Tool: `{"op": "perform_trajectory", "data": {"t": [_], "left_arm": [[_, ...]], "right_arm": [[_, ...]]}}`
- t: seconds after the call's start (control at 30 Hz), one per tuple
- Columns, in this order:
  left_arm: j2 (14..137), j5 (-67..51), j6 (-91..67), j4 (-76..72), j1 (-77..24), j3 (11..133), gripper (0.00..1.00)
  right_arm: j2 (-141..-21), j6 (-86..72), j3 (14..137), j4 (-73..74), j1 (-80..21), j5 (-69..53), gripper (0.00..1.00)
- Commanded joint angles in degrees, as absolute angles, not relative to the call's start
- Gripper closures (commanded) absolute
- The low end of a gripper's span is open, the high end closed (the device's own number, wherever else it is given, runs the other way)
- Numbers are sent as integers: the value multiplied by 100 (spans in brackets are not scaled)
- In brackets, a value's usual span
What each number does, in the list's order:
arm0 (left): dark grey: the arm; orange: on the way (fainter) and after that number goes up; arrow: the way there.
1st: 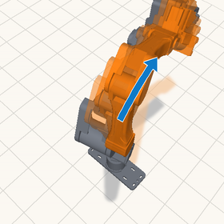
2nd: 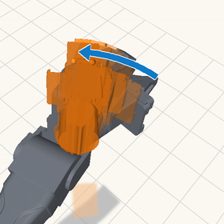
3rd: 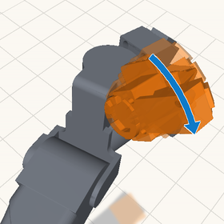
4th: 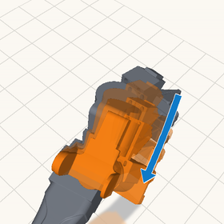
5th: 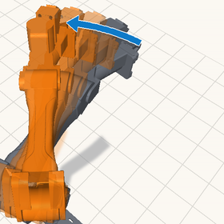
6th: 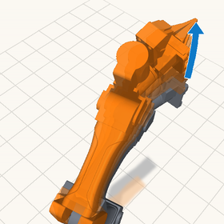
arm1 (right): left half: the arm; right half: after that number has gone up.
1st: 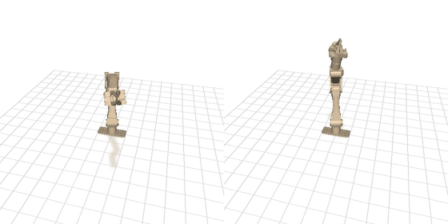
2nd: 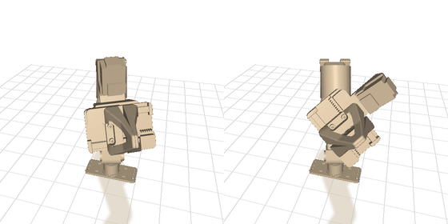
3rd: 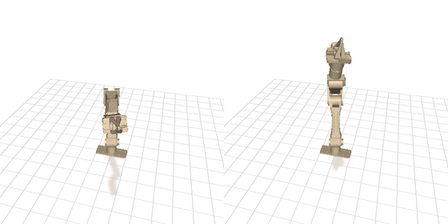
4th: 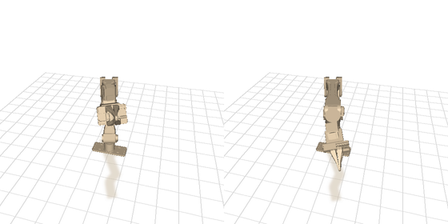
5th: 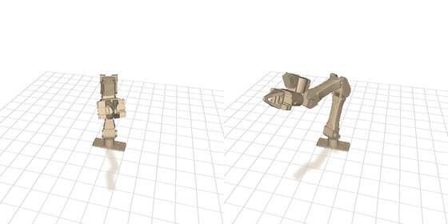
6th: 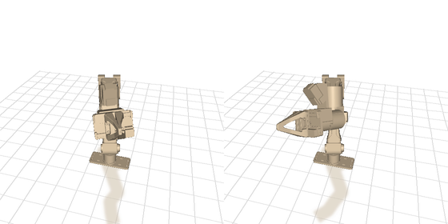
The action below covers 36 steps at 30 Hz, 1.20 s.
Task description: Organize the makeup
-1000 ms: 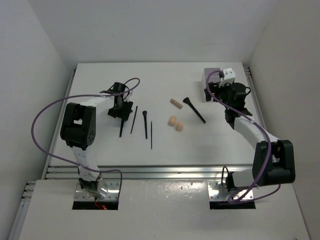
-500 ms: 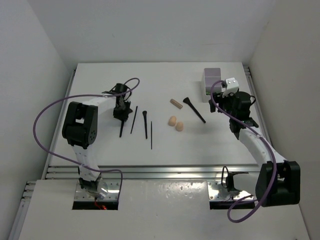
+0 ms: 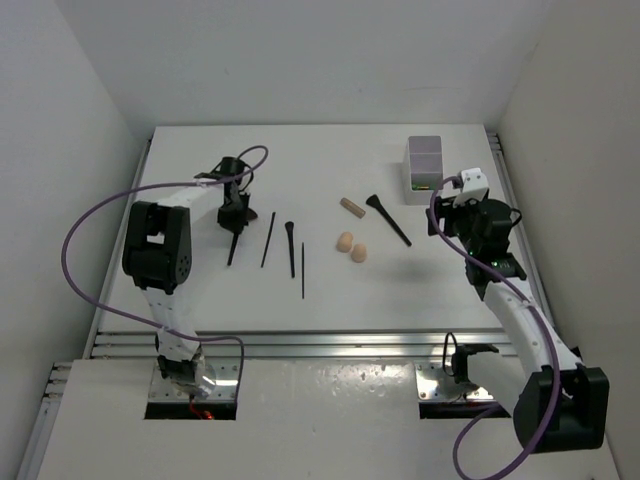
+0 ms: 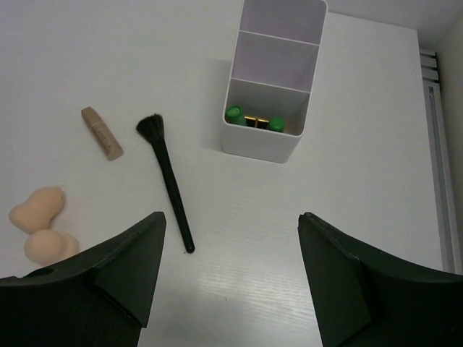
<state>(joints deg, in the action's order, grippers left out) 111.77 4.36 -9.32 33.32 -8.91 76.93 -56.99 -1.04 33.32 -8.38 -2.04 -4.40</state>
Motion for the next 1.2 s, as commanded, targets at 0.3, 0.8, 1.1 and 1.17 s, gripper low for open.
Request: {"op": "perform_trajectory", "data": {"t": [0.3,0.8,1.1,1.17], "left_arm": [[11371,343,-211,3095,-1555,11615,100],[13355,-1081,194,-4489,-3708,12224,100],[15397,-563,44,-6275,-4350,13465,100],[15765,-326,-184,-6275,-4351,13666,100]], "right_arm": [[-5994,-570,3041,-1564,438,-1019,26],[-6003,-1081,3164,-1452,1230,-1907,30],[-5370,-503,3348,-45,1248,-1943,30],[-5388,-213,3611,648,1248,-1925,30]]}}
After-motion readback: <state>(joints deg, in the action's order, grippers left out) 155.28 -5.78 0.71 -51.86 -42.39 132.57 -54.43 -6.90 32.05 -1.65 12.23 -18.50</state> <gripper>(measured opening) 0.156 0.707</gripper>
